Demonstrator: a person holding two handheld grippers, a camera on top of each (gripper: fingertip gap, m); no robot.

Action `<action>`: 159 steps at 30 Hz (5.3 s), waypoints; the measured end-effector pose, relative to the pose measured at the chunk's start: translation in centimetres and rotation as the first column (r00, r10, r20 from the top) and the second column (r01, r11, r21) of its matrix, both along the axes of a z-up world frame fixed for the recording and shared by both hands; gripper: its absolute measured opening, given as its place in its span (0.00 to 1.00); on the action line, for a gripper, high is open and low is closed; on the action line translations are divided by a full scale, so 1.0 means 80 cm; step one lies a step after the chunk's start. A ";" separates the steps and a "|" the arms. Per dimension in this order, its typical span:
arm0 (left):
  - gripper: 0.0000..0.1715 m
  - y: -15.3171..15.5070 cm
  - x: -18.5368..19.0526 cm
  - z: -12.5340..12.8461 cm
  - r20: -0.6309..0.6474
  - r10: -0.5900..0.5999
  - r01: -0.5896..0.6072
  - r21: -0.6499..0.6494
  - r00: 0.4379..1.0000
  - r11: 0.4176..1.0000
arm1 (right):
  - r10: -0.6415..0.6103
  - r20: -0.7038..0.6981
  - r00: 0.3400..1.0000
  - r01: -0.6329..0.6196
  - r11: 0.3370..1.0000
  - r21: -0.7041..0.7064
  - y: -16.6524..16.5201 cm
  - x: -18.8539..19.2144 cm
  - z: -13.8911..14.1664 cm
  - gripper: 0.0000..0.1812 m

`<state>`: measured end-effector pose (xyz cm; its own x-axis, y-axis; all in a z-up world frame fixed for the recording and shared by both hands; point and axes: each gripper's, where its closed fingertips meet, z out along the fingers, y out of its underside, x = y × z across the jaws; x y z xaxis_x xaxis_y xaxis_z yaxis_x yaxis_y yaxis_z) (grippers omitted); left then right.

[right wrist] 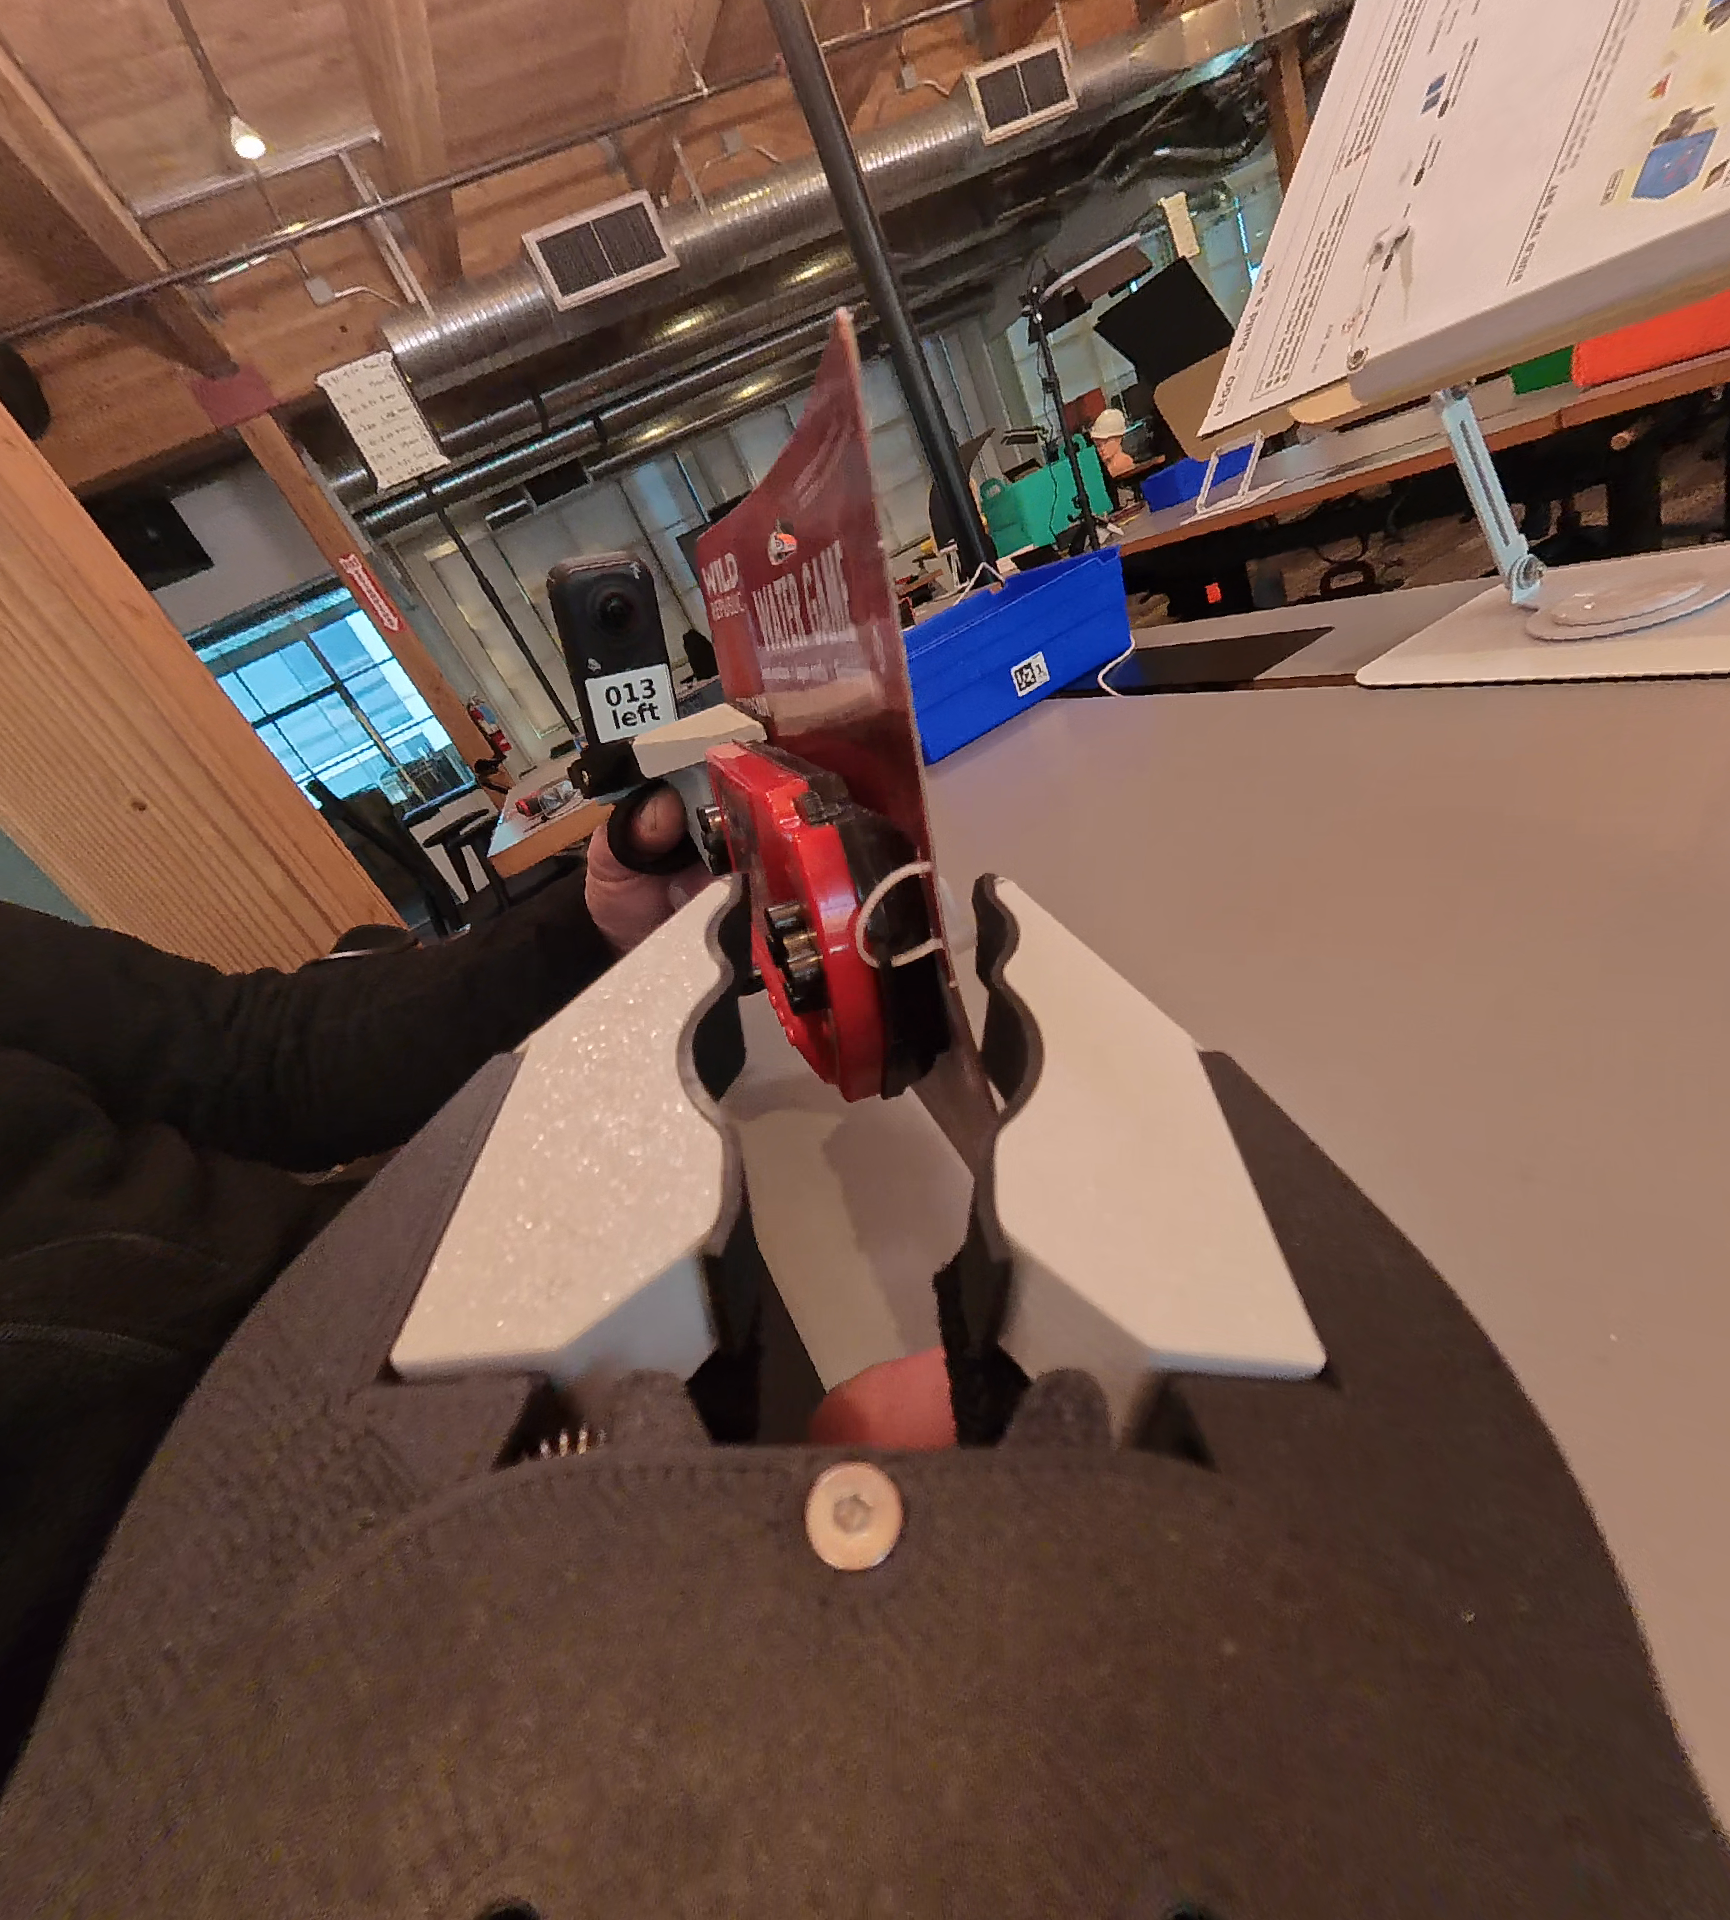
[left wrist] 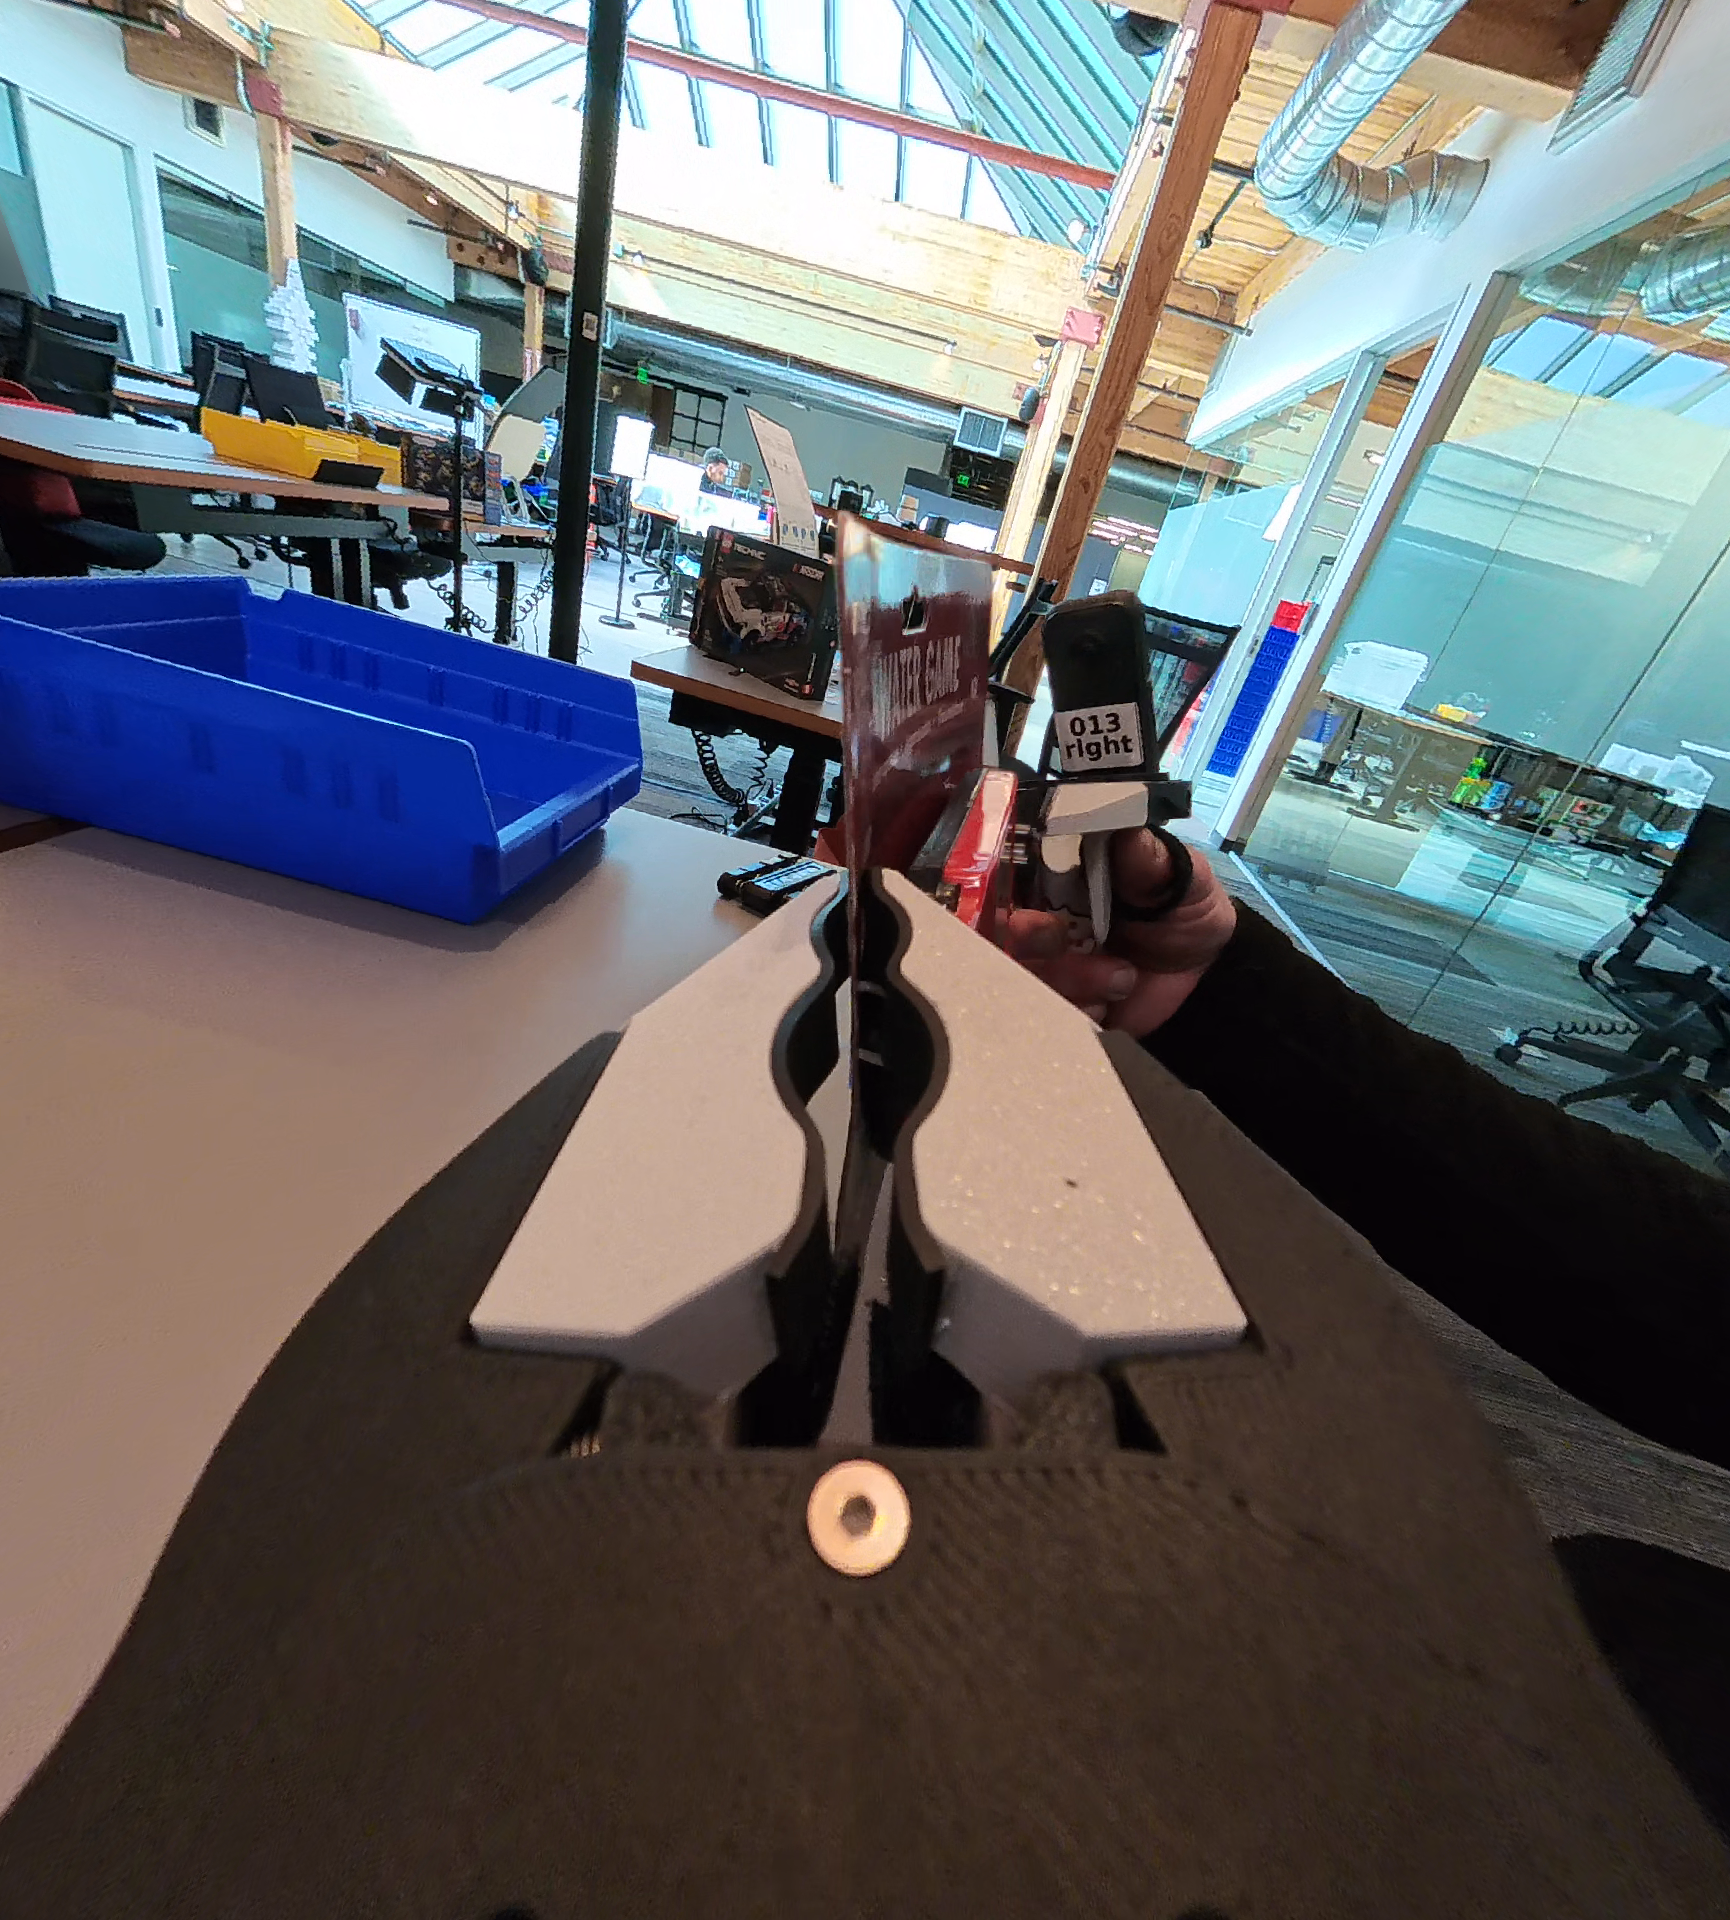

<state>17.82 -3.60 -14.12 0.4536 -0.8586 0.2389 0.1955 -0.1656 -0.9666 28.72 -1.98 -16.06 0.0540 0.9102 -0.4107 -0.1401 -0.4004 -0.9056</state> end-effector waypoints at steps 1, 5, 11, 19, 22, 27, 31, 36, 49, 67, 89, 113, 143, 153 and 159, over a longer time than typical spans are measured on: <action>0.00 -0.001 0.001 0.000 0.002 -0.001 0.001 0.002 1.000 1.000 | -0.004 0.001 1.000 0.004 1.000 -0.004 0.001 0.000 -0.001 0.21; 0.00 -0.001 0.002 -0.002 -0.002 0.002 -0.002 0.008 1.000 1.000 | 0.005 0.008 1.000 -0.005 1.000 -0.012 0.001 0.000 -0.005 0.20; 0.00 -0.001 0.003 -0.003 -0.008 0.000 0.000 0.006 1.000 1.000 | 0.007 0.012 1.000 -0.007 1.000 -0.012 0.001 0.001 -0.006 0.19; 0.00 0.001 0.004 -0.002 -0.014 0.007 -0.007 0.003 1.000 1.000 | 0.010 0.010 1.000 -0.011 1.000 0.006 -0.001 0.002 -0.006 0.17; 0.00 0.002 0.003 -0.002 -0.008 0.008 -0.008 0.001 1.000 1.000 | 0.017 0.025 1.000 -0.018 1.000 0.020 -0.004 0.001 -0.006 0.16; 0.00 0.001 0.007 -0.002 -0.020 0.000 0.000 0.003 1.000 1.000 | -0.001 0.009 1.000 0.001 1.000 0.007 0.002 0.004 -0.004 0.20; 0.00 0.002 0.009 0.000 -0.022 -0.001 0.001 0.002 1.000 1.000 | 0.005 0.013 1.000 -0.005 1.000 0.006 0.002 0.006 -0.006 0.20; 0.00 0.004 0.012 -0.001 -0.022 -0.004 0.004 -0.003 1.000 1.000 | 0.007 0.005 1.000 -0.007 1.000 0.000 0.004 0.008 -0.007 0.20; 0.00 0.012 0.012 -0.013 0.012 -0.004 0.005 -0.039 1.000 0.999 | 0.012 0.055 0.998 -0.013 1.000 0.010 0.005 0.010 -0.005 0.17; 0.00 0.012 0.014 -0.018 0.023 -0.015 0.016 -0.055 1.000 0.998 | 0.009 0.056 0.998 -0.008 1.000 -0.020 0.010 0.012 -0.012 0.19; 0.00 0.030 -0.016 -0.044 0.021 0.019 -0.016 -0.153 1.000 0.988 | 0.029 0.077 0.997 -0.021 0.995 -0.094 0.030 -0.019 -0.037 0.18; 0.00 0.068 -0.049 -0.117 -0.283 0.041 -0.081 -0.132 0.958 0.988 | 0.043 0.455 0.889 -0.023 0.999 -0.049 0.068 -0.050 -0.118 0.19; 0.00 0.078 -0.045 -0.120 -0.287 0.026 -0.080 -0.181 0.958 0.980 | -0.050 0.554 0.831 0.010 0.997 0.075 0.085 -0.035 -0.125 0.20; 0.00 0.078 -0.046 -0.119 -0.283 0.026 -0.079 -0.177 0.959 0.981 | -0.051 0.529 0.847 0.012 0.997 0.076 0.086 -0.037 -0.126 0.21; 0.00 0.078 -0.046 -0.120 -0.282 0.027 -0.080 -0.181 0.959 0.980 | -0.046 0.529 0.848 0.007 0.997 0.075 0.087 -0.037 -0.125 0.22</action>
